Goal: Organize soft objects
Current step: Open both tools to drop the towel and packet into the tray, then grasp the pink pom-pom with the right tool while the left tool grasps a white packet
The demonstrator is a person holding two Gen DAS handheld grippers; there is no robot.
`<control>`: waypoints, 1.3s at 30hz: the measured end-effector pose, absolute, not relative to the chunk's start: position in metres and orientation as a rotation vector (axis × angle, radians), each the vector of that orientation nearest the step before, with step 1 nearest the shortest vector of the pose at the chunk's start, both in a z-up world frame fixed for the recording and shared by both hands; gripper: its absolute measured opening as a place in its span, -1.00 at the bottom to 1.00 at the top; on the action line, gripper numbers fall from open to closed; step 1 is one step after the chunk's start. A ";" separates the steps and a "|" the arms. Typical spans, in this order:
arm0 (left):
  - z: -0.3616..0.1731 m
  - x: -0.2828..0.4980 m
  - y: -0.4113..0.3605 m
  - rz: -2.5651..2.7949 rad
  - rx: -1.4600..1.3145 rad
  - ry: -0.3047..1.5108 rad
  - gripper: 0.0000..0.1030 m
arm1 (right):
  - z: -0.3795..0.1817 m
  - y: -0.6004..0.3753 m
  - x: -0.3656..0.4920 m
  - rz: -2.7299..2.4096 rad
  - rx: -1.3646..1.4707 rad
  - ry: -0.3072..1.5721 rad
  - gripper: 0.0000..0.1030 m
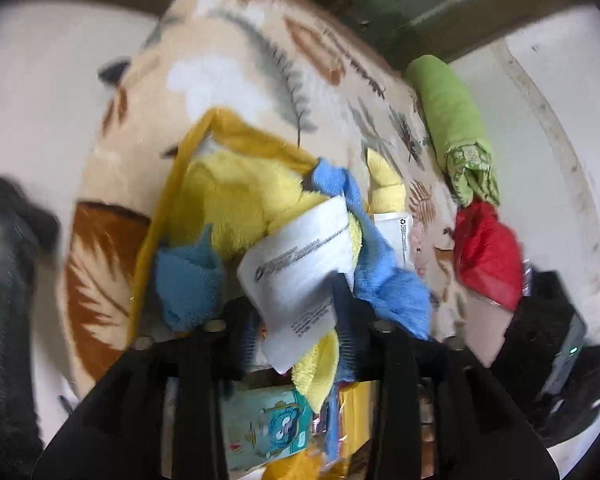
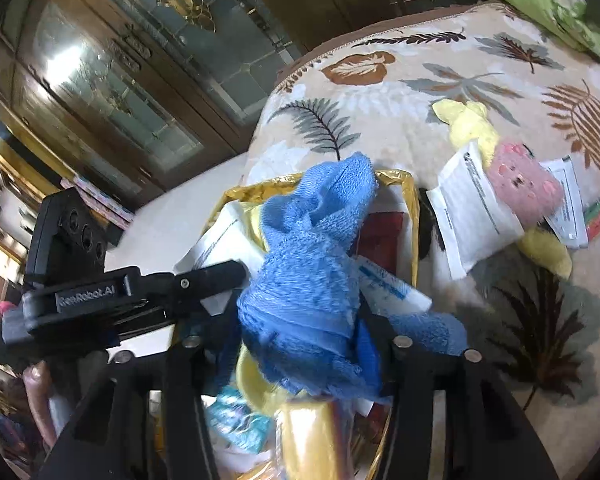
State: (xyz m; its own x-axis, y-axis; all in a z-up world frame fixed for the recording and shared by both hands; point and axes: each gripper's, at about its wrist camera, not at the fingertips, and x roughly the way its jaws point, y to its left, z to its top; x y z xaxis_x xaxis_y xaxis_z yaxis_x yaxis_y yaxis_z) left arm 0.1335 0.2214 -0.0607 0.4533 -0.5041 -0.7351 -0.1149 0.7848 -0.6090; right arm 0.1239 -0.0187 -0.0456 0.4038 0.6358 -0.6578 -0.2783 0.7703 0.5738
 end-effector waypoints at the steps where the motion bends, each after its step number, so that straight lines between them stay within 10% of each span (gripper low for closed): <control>1: -0.058 0.127 0.218 -0.277 -0.647 1.079 0.04 | -0.043 -0.023 0.119 0.597 0.420 0.985 0.30; 17: -0.017 0.048 0.135 -0.315 -0.378 0.935 0.09 | -0.052 -0.148 0.066 0.435 0.537 0.950 0.38; 34: -0.068 0.214 0.020 -0.251 -0.180 1.216 0.08 | -0.079 -0.186 0.085 0.435 0.592 1.006 0.38; 39: -0.086 0.220 0.021 -0.249 -0.187 1.263 -0.41 | -0.082 -0.185 0.095 0.444 0.579 1.009 0.38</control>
